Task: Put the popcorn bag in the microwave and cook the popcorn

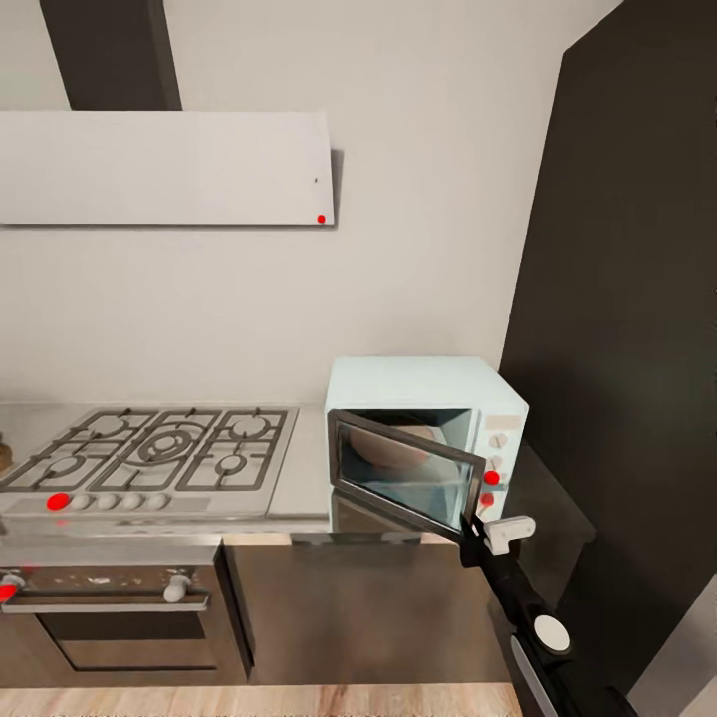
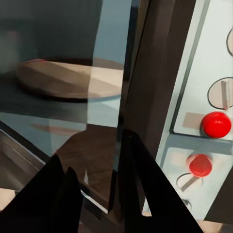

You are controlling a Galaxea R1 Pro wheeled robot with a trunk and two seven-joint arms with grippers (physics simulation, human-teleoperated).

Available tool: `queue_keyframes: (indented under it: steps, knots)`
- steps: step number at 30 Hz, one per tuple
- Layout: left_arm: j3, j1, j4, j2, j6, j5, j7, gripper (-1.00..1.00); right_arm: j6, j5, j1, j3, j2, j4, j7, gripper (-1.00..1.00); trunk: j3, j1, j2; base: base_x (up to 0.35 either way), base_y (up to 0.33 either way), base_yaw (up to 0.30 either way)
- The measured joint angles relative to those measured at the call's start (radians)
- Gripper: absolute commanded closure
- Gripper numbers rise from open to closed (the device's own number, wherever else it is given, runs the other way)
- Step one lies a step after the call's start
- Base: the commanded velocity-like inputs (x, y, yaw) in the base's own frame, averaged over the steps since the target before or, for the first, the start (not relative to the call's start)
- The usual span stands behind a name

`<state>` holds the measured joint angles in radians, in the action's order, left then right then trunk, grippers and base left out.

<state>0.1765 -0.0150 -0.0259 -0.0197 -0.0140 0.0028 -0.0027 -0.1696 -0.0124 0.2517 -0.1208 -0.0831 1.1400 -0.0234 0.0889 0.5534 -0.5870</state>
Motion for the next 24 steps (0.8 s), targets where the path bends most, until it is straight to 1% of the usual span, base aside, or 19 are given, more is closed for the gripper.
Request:
queue_keyframes:
  steps: [10, 11, 12, 13, 24]
  knots:
    - [0.000, 0.000, 0.000, 0.000, 0.000, 0.000, 0.000, -1.00, 0.000, 0.000, 0.000, 0.000, 0.000, 0.000, -0.001, 1.00, 0.000, 0.000, 0.000, 0.000, 0.000, 0.000]
    - [0.000, 0.000, 0.000, 0.000, 0.000, 0.000, 0.000, -1.00, 0.000, 0.000, 0.000, 0.001, 0.000, 0.000, -0.001, -1.00, 0.000, 0.000, 0.000, 0.000, 0.000, 0.000]
    - [0.000, 0.000, 0.000, 0.000, 0.000, 0.000, 0.000, -1.00, -0.001, 0.009, 0.000, 0.026, 0.000, 0.001, 0.019, -1.00, 0.000, 0.000, 0.000, 0.000, 0.000, 0.000]
    - [0.001, 0.000, 0.000, 0.000, 0.000, 0.000, 0.000, -1.00, -0.001, 0.005, 0.001, 0.088, -0.001, 0.002, 0.023, -1.00, 0.000, 0.000, -0.001, 0.000, 0.000, 0.000]
    - [0.000, 0.000, 0.000, 0.000, 0.000, 0.000, 0.000, -1.00, -0.001, 0.006, 0.001, 0.092, -0.001, 0.002, 0.023, -1.00, 0.000, 0.000, 0.000, 0.000, 0.000, 0.000]
